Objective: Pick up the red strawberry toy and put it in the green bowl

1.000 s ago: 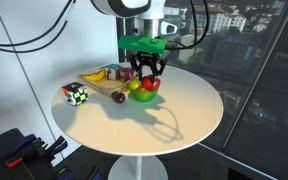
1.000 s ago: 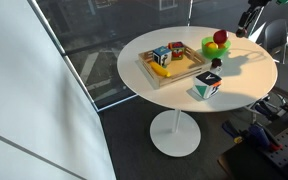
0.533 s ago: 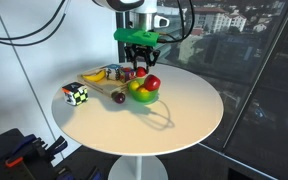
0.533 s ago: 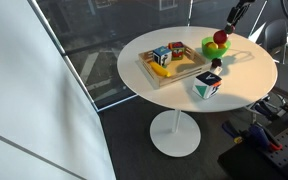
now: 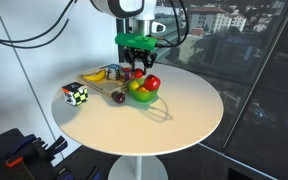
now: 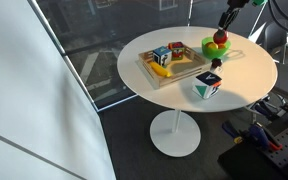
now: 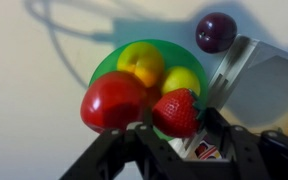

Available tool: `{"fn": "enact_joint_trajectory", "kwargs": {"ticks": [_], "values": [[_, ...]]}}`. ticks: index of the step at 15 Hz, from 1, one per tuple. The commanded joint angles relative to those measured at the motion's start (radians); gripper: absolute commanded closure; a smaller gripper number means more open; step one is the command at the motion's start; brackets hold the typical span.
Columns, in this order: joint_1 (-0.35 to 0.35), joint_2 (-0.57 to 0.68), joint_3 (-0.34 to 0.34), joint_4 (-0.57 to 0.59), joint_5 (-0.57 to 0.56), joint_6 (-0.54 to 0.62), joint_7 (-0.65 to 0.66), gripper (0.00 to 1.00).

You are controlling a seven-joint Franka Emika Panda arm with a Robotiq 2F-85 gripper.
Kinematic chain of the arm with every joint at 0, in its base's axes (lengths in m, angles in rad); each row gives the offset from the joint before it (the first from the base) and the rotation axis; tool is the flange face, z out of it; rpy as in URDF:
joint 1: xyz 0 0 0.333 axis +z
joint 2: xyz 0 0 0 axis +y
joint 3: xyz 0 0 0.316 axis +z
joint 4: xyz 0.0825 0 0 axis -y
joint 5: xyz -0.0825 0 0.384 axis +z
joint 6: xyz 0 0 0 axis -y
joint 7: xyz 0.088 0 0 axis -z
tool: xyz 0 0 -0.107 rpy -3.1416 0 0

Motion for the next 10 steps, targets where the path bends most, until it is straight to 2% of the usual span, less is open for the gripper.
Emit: {"fn": "enact_joint_trajectory", "kwargs": {"ticks": [1,7,8,10], "values": [[-0.003,0.059,0.019,0.065,0.011,-0.008,0.018,0.69],[-0.007,0.120,0.041,0.117,0.001,-0.005,0.035,0.69],[-0.007,0.124,0.043,0.121,0.001,-0.001,0.037,0.19],[-0.009,0.132,0.046,0.129,0.000,0.000,0.039,0.19]]}}
